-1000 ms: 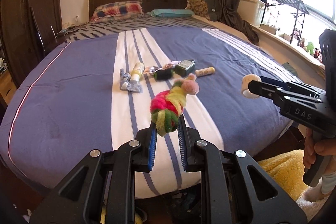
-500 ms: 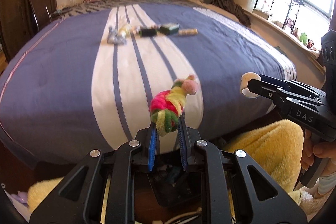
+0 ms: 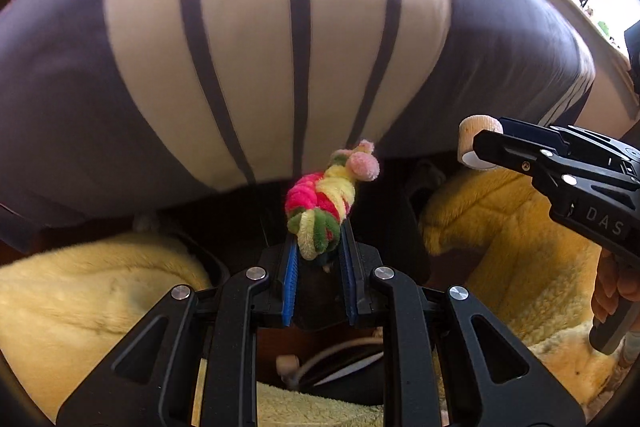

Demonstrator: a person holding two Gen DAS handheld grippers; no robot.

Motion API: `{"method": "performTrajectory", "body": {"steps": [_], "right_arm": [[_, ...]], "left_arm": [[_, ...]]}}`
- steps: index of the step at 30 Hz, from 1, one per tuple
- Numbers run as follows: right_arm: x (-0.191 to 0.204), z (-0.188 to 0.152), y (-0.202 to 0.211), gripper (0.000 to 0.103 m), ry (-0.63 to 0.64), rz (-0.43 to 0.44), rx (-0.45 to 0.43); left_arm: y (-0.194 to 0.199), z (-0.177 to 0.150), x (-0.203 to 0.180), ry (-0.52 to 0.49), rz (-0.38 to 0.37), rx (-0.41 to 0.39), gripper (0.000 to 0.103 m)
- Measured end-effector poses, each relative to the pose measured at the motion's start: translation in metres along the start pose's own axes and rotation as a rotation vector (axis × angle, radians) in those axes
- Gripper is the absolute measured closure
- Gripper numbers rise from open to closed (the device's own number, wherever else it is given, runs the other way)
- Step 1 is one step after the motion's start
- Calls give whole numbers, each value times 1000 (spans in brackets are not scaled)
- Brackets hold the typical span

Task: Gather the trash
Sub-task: 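Lower both grippers into the black bin and open them to release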

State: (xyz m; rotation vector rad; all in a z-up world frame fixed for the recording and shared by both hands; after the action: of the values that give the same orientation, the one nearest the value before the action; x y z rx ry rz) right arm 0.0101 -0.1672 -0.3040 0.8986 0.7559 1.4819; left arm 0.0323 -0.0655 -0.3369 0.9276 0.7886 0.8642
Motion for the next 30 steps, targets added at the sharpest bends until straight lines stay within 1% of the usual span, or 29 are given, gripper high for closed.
{"method": "performTrajectory", "body": {"steps": [7, 12, 17, 19, 21, 22, 23, 24, 26, 28, 29, 30], "right_arm": [[-8, -31, -46, 67, -50, 18, 136], [-14, -39, -64, 67, -79, 28, 189], [-11, -39, -72, 65, -98, 42, 216], [-13, -36, -75, 65, -106, 46, 217], [-16, -35, -77, 64, -115, 48, 216], [-17, -34, -77, 62, -121, 48, 214], [-17, -34, -80, 56, -128, 47, 212], [-19, -33, -78, 53, -133, 45, 209], [-21, -30, -75, 49, -140, 41, 200], [-23, -27, -71, 43, -146, 35, 186], [-25, -25, -69, 38, -149, 31, 177], [-25, -23, -67, 31, -151, 26, 168]], "left_arm": [[-45, -19, 6, 35, -15, 126, 85], [-68, -26, 4, 46, -38, 193, 85], [-71, -32, 0, 37, -44, 210, 82], [-69, -31, 0, 35, -42, 212, 76], [-68, -31, 0, 35, -39, 207, 74], [-67, -30, 0, 36, -38, 204, 73], [-67, -30, 2, 37, -37, 202, 73], [-65, -29, 2, 40, -35, 196, 73], [-62, -27, 4, 43, -31, 185, 72], [-57, -24, 7, 46, -20, 167, 68], [-53, -22, 7, 47, -15, 158, 67], [-49, -19, 9, 48, -7, 143, 62]]}}
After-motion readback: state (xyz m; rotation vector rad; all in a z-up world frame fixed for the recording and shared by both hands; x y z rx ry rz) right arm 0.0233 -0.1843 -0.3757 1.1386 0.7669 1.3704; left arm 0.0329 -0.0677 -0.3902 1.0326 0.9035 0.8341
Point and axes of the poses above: each gripper's, at about its wrist camera, not at the fingertips, and y roughly against the way its jaws point, x to its left, z to its top, the point moved 9 cm from there along -y, roughly the way its jaws point, and after that the axes turned 3 degrees about -z, right-handed, at the moved point
